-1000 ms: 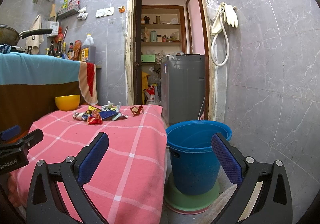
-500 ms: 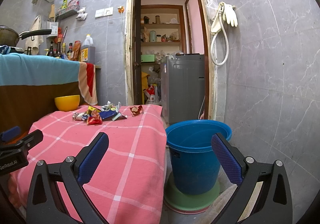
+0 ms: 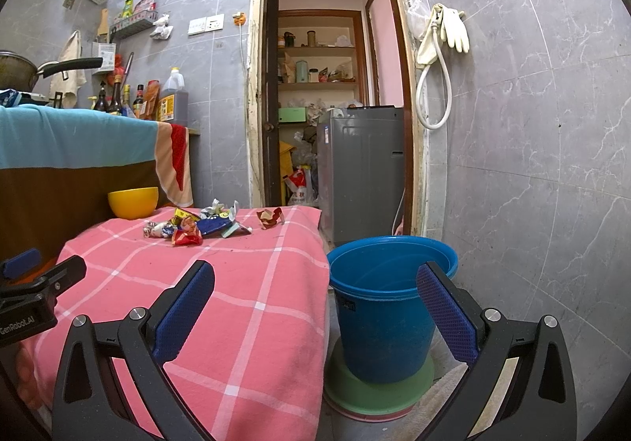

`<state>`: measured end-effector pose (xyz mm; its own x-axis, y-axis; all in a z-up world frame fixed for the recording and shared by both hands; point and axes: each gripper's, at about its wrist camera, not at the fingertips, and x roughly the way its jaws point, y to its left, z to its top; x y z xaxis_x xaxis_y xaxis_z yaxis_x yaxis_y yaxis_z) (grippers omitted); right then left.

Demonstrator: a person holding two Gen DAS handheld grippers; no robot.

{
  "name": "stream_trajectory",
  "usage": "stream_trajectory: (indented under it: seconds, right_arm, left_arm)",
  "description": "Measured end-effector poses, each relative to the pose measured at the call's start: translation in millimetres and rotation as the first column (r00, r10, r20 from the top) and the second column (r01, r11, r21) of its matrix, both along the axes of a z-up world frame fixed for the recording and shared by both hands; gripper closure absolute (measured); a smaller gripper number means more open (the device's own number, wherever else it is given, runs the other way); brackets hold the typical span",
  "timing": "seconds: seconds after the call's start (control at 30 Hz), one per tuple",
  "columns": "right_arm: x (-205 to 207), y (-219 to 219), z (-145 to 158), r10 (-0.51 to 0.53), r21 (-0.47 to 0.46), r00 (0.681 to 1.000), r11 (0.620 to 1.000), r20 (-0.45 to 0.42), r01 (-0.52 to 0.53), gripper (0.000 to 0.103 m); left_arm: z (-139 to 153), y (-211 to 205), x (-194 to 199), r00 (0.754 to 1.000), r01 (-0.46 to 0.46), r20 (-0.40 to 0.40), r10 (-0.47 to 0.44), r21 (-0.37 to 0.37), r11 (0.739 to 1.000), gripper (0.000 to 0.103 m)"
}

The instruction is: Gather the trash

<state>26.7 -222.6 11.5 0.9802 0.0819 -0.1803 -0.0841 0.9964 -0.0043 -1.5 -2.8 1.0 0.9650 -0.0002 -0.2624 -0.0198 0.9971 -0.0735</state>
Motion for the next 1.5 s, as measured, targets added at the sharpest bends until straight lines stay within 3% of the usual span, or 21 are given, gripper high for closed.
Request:
stream_trajectory:
  seconds: [1.3,1.5]
  right_arm:
    - [2,2,3,0.003,0.015,1.0,1.0,-0.006,-0.003,0.0]
    - [10,6,11,0.021,0.03,1.0,0.999,-0.002,-0.021,0.0]
  left_arm:
    - [0,-3,0,1.0,-0.007,0.0,0.007,0.001,1.0,0.002]
    - [12,-4,7,1.0,-0.02,0.015,0.02,0.001,1.0,0.002]
